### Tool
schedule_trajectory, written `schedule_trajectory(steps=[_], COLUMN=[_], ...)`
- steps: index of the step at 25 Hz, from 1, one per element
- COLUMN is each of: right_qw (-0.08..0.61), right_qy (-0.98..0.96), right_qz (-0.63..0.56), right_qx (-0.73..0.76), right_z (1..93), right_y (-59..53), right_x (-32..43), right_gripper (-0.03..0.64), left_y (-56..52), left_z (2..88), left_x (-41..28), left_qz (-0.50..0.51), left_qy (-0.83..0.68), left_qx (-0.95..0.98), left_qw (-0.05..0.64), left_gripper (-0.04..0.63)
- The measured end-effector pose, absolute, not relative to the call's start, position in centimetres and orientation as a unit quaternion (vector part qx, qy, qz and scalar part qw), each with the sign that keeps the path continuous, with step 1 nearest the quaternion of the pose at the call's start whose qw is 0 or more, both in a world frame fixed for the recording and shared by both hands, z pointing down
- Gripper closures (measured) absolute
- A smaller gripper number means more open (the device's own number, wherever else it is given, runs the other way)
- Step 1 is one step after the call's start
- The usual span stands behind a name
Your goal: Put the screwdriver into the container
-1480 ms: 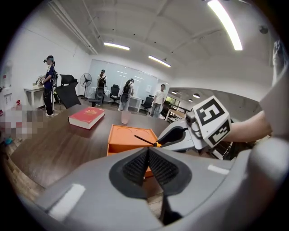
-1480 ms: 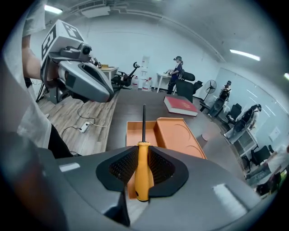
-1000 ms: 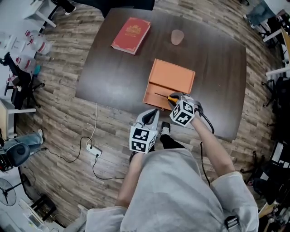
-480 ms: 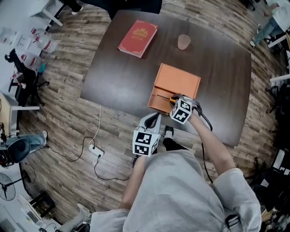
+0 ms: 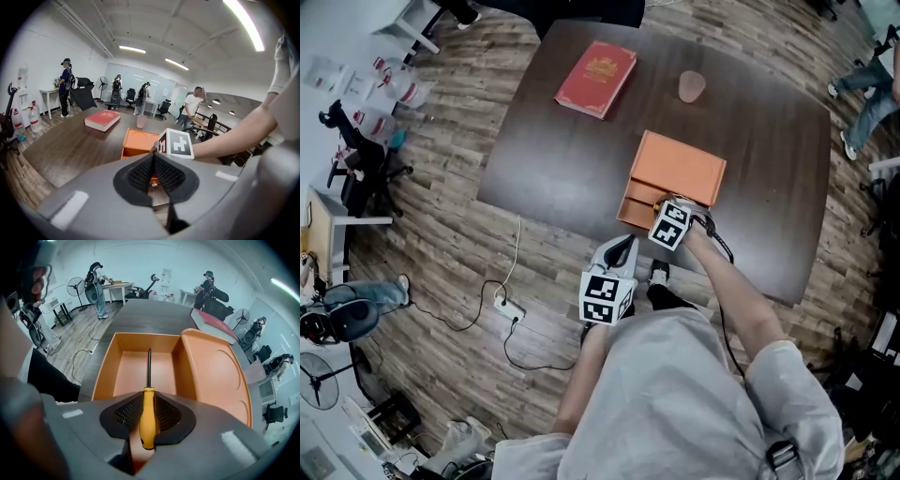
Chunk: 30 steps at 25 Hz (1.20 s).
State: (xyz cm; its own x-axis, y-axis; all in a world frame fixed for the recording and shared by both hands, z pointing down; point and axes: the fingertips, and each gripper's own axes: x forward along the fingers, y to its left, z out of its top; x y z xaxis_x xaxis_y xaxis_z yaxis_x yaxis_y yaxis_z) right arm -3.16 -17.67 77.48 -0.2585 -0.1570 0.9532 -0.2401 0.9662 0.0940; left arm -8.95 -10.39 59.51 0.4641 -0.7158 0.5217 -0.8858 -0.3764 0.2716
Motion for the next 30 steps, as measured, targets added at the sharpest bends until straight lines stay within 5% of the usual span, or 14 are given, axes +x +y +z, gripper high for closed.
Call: schedule_trajectory(steps=[15,30], right_qw=[0.583,0.352], right_qy=[-0.801,-0.837], right_qz=[0.042,0.185], right_qx=[0.133,0.376], right_z=[76.8,66.0], right_y=[-17.5,-14.4], right_x=[-3.6,1.3], right_gripper=[0.531,0.532], left_y=[-9.9,-11.0], left_z=[59.6,60.7], left_x=[-9.3,-9.4], left_qz=[0.166,0.176], left_qy=[-0.486,-0.46], left_qx=[0.818,0.83], left_qw=[0.261,0.263], left_gripper=[0.541,0.541])
